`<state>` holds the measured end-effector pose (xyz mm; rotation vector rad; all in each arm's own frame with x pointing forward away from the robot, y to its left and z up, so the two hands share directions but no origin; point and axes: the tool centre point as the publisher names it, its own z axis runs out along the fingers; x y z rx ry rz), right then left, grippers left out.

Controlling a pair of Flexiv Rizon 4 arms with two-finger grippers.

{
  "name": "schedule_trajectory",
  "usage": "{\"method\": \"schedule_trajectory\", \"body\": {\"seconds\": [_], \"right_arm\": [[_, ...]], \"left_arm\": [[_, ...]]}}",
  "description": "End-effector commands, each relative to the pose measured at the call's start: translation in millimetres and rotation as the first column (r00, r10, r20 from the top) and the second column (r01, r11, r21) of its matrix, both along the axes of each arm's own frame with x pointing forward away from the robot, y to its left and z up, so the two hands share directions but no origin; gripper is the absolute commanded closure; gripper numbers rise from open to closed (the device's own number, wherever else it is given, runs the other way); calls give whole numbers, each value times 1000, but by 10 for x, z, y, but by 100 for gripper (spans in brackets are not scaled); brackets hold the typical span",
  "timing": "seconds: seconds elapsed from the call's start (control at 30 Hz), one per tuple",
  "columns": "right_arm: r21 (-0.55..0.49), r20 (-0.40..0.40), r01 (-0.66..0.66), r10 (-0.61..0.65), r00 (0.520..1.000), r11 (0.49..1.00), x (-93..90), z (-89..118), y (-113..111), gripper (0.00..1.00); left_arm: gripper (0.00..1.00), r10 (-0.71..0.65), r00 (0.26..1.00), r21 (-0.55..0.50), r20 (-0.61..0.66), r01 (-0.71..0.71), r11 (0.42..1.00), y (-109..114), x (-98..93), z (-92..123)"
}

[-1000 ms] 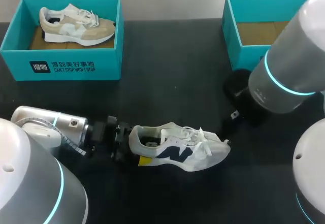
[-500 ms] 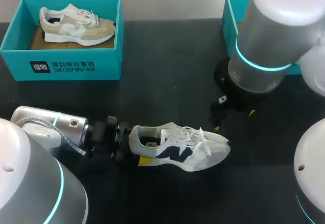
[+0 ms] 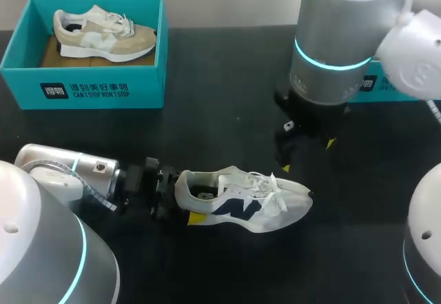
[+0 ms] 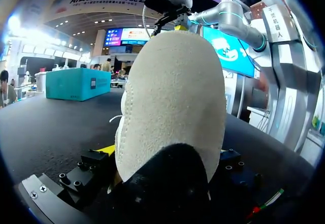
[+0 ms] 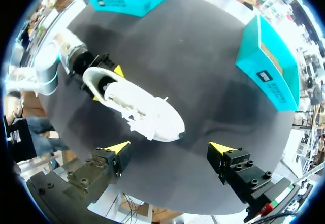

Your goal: Take the shoe out of the shoebox, open the shoe tongue, remove and reinsert the insole, then place the shoe into the shoebox

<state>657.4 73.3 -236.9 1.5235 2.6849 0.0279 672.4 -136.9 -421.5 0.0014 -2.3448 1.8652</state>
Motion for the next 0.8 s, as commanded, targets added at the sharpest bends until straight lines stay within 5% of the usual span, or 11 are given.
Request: {"method": "schedule_trajectory", "body": {"seconds": [0.03, 0.23, 0.4, 0.77, 0.8], "right_arm": [[7, -30, -8, 8, 1000, 1000, 50, -65, -30, 0], [23, -26, -51, 52, 998, 998, 5, -49, -7, 0], [-20, -4, 131, -131, 991, 991, -2, -2, 44, 0], [-20, -4, 131, -131, 991, 991, -2, -2, 44, 0], [-69, -13, 234, -235, 972, 970, 23, -54, 77, 0]], "left_arm": [[100, -4, 1000, 2, -1, 4, 1000, -18, 7, -21], [100, -4, 1000, 2, -1, 4, 1000, -18, 7, -21], [100, -4, 1000, 2, -1, 4, 1000, -18, 7, -21], [100, -4, 1000, 2, -1, 4, 1000, -18, 7, -21], [100, -4, 1000, 2, -1, 4, 1000, -18, 7, -21]]}}
